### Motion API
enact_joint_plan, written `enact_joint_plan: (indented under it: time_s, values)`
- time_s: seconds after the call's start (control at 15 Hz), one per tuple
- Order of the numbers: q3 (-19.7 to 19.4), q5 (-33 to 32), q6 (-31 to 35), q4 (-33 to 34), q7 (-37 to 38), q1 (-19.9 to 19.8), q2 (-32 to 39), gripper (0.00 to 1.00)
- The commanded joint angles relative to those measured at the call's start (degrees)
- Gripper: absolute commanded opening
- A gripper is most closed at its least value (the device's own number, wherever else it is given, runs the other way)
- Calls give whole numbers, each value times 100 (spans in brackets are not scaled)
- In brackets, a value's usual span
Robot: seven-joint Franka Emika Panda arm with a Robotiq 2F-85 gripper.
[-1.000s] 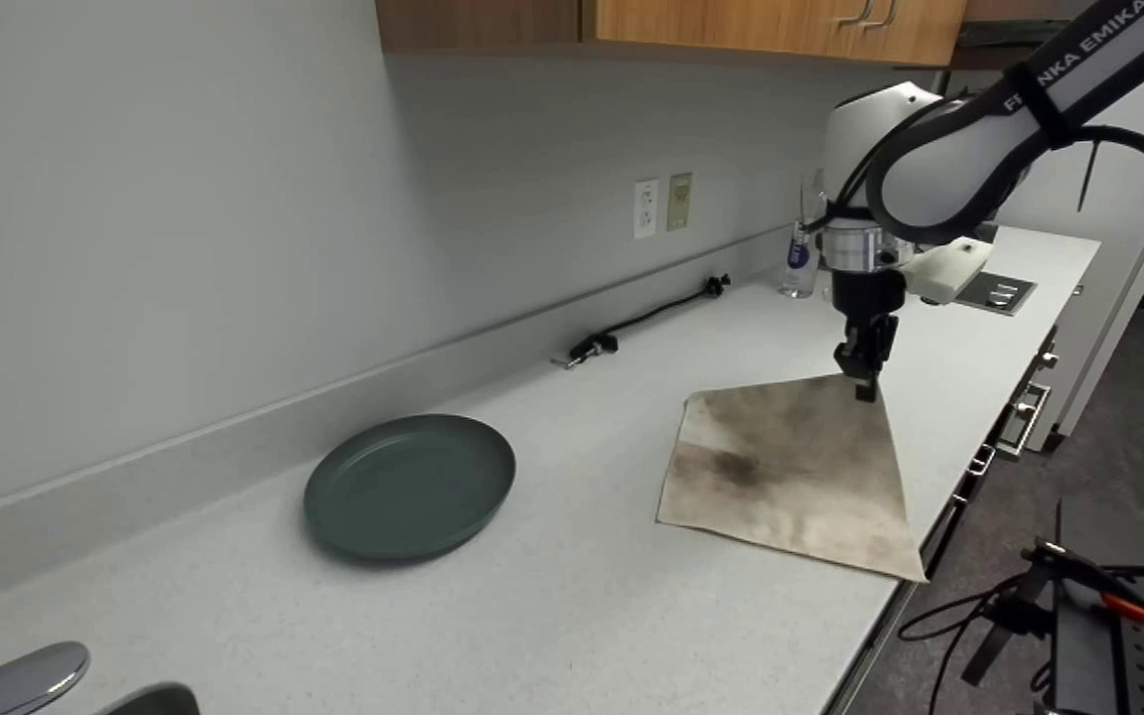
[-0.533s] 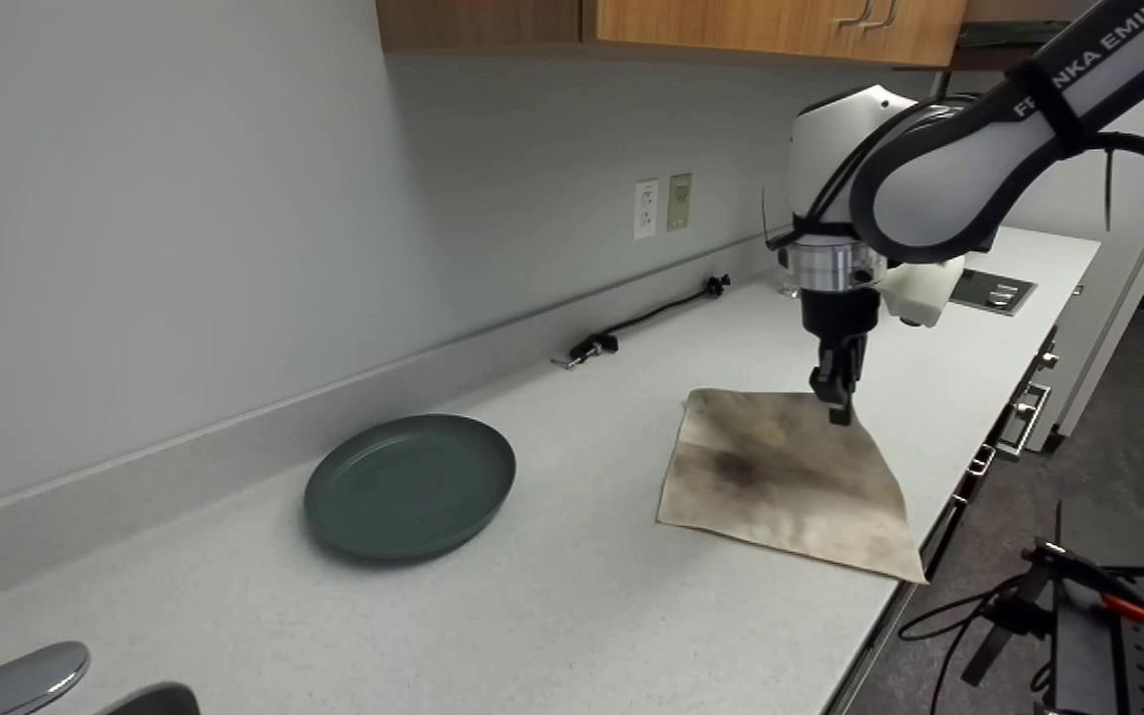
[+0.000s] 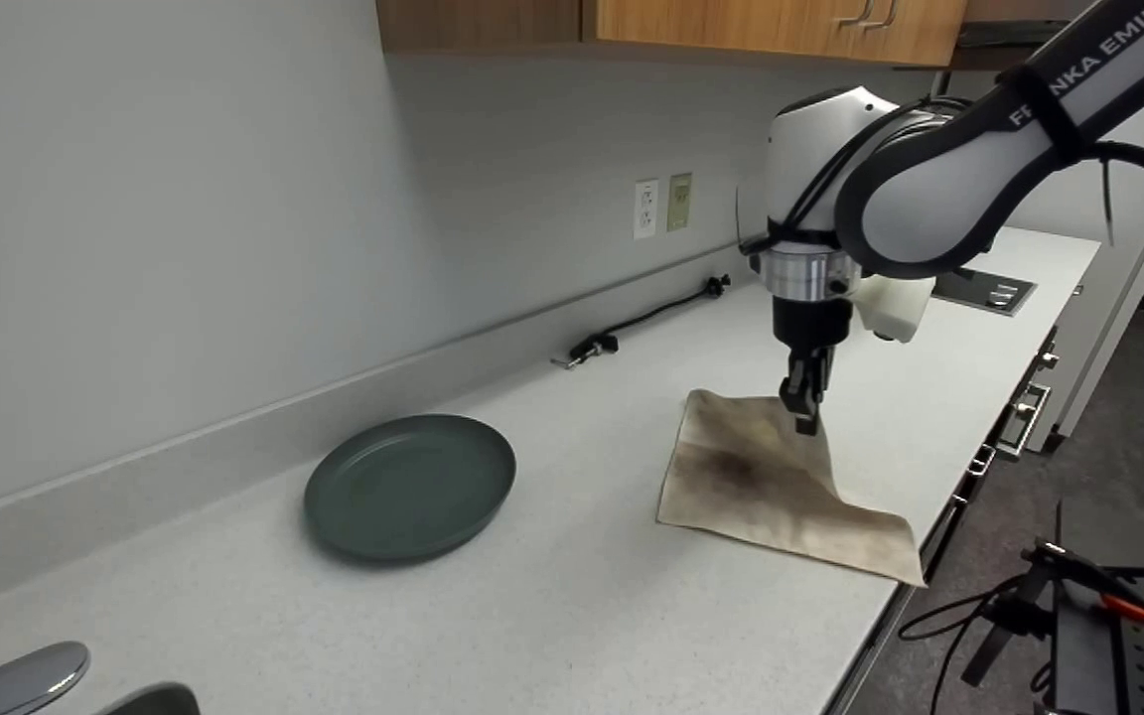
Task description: Fold the towel
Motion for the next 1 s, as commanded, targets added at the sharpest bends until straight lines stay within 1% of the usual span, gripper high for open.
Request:
enact_joint_plan:
  time_s: [0.0, 0.47, 0.73, 0.93]
  values:
    - [64, 95, 255, 247, 117, 107, 290, 1]
    - [73, 0, 532, 624, 291, 249, 875, 1]
    - [84, 17, 520, 770, 289, 328, 1130, 1]
    - [91, 23, 504, 817, 290, 390, 1190, 1]
